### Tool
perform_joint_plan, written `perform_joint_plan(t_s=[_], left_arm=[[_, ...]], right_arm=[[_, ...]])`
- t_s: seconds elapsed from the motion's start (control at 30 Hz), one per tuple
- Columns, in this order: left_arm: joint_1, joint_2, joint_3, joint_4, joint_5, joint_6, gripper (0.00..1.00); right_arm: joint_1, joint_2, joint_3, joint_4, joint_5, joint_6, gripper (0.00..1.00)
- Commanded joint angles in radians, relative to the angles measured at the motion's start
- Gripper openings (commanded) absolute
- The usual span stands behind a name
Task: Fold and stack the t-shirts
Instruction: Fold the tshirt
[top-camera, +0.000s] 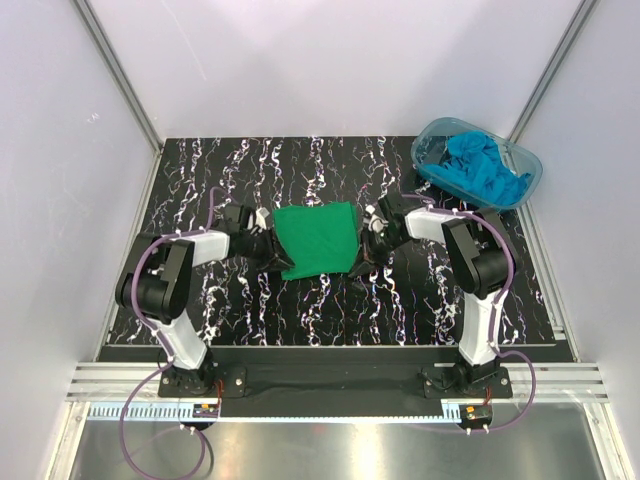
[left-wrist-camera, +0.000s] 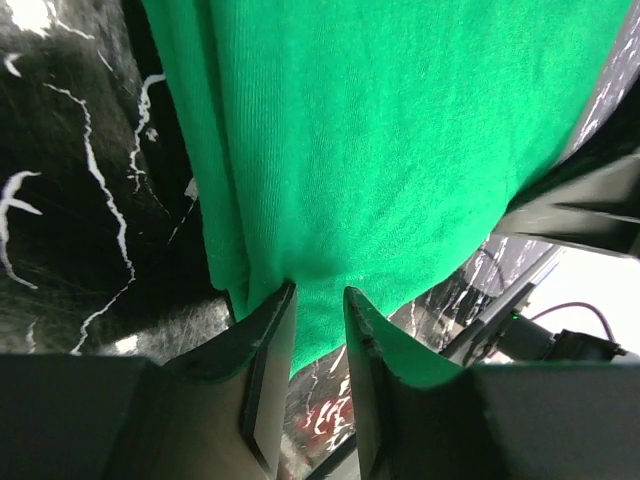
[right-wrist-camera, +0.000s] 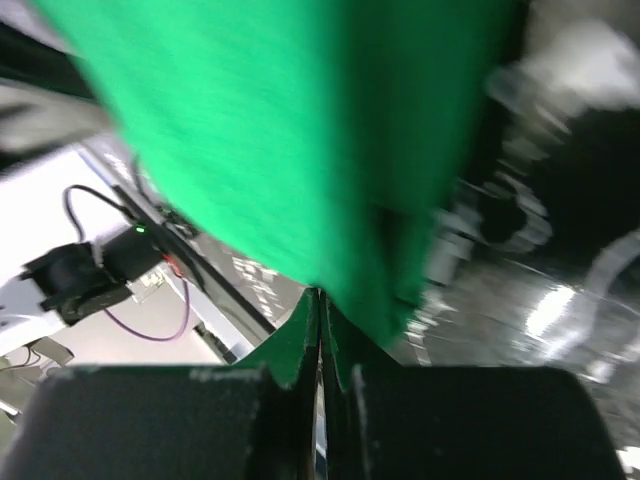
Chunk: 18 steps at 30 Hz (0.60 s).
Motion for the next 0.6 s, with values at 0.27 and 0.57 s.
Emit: perform_joint_plan(t_s=[0.27,0.57], left_arm=[[0.004,-0.245,0.130,-0.332,-0.207,0.229,0.67],[0.024,-0.172,0.185,-0.176,-0.300,0.416,0.86]], right_arm=[[-0.013,-0.181,0.011,-0.133,0.146,-0.062,0.09],[-0.013,-0.402,-0.011,-0.269,0.165,-0.094,0.23]])
